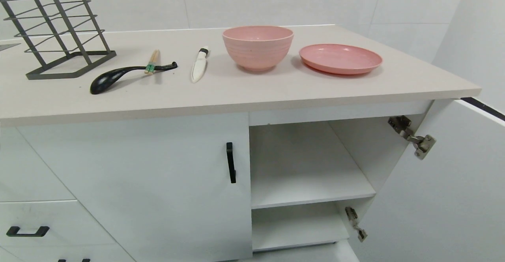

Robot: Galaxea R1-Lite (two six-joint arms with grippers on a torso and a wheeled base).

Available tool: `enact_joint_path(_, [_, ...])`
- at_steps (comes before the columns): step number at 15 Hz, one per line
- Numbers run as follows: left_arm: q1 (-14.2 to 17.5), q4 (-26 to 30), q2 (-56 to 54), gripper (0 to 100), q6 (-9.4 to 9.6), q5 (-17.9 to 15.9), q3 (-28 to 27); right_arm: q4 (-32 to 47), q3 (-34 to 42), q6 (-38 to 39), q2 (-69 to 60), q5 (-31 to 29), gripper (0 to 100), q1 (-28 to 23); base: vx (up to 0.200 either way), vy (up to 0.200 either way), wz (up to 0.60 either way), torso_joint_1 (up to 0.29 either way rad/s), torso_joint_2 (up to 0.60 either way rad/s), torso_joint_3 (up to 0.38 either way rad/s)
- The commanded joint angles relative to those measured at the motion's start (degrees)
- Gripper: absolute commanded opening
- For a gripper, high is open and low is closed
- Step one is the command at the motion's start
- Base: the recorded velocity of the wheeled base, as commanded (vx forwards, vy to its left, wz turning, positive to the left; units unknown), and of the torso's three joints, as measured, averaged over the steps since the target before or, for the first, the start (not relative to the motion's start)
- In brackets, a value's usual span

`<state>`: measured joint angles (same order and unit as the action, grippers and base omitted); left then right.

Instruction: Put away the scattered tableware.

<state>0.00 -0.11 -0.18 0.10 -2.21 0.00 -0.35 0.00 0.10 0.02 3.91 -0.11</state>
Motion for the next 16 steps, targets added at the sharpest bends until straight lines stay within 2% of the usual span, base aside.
enact_joint_path(1, [0.00,-0.07,0.18,100,-0.01,0.01,0.00,0.00,0.00,-0.01,-0.02,-0.05,100,0.02,0.000,0.000,0.00,0.000,0.00,0.000])
enact_joint_path(5, [0.00,-0.07,0.18,100,-0.01,0.01,0.00,0.00,0.00,-0.01,-0.02,0.04,100,0.02,0.000,0.000,0.00,0.021,-0.03,-0.007])
enact_joint_path(9, [0.00,-0.07,0.18,100,-0.10,0.01,0.00,0.00,0.00,-0.01,-0.02,0.04,100,0.02,0.000,0.000,0.00,0.215,-0.08,-0.112])
enact_joint_path(16, [0.09,-0.07,0.18,100,-0.10,0.01,0.00,0.00,0.00,-0.01,-0.02,0.04,100,0.02,0.000,0.000,0.00,0.217,-0.55,-0.206])
